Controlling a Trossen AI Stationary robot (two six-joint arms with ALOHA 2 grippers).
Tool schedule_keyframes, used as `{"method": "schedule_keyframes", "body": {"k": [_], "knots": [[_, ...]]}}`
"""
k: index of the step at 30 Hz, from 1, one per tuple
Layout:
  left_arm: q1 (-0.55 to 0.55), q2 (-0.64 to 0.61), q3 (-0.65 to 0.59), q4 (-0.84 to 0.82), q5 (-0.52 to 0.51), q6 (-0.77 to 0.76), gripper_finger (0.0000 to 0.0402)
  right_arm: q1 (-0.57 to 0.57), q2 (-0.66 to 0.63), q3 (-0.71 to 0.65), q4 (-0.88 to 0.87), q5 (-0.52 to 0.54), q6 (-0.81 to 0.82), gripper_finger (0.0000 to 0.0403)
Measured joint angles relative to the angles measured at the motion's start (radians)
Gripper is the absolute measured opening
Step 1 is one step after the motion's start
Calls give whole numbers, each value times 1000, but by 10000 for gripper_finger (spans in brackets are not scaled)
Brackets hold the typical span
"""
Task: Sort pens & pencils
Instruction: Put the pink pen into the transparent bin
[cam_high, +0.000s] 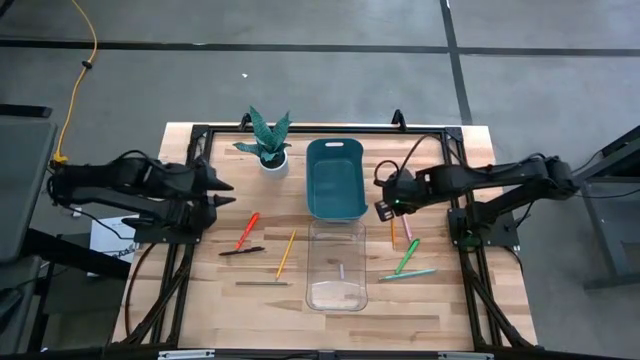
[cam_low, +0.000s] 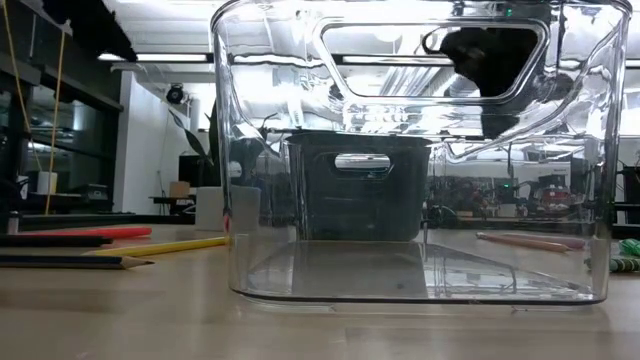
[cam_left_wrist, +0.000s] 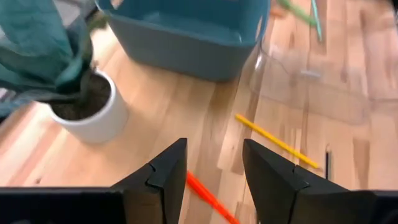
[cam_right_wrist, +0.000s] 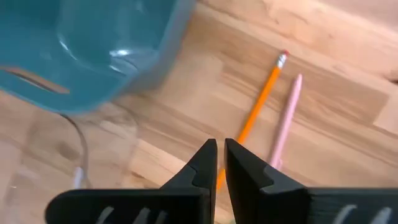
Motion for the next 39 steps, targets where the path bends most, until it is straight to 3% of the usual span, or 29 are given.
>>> {"method": "schedule_keyframes", "body": {"k": [10,16,21,28,39], "knots": [[0,49,0,0,6,43,145,51,97,0,-116,17,20,36],[0,37,0,-9,6,48,145,96,80,-96,-58,42,140,111],[0,36,0,-8,6,68,145,128,20,-230,79,-20,243,158],[0,37,0,-7,6,72,145,82,-41,-277,73,-69,300,146],[0,37,0,-4,5,72,145,-93,-33,-277,81,-105,133,131]]}}
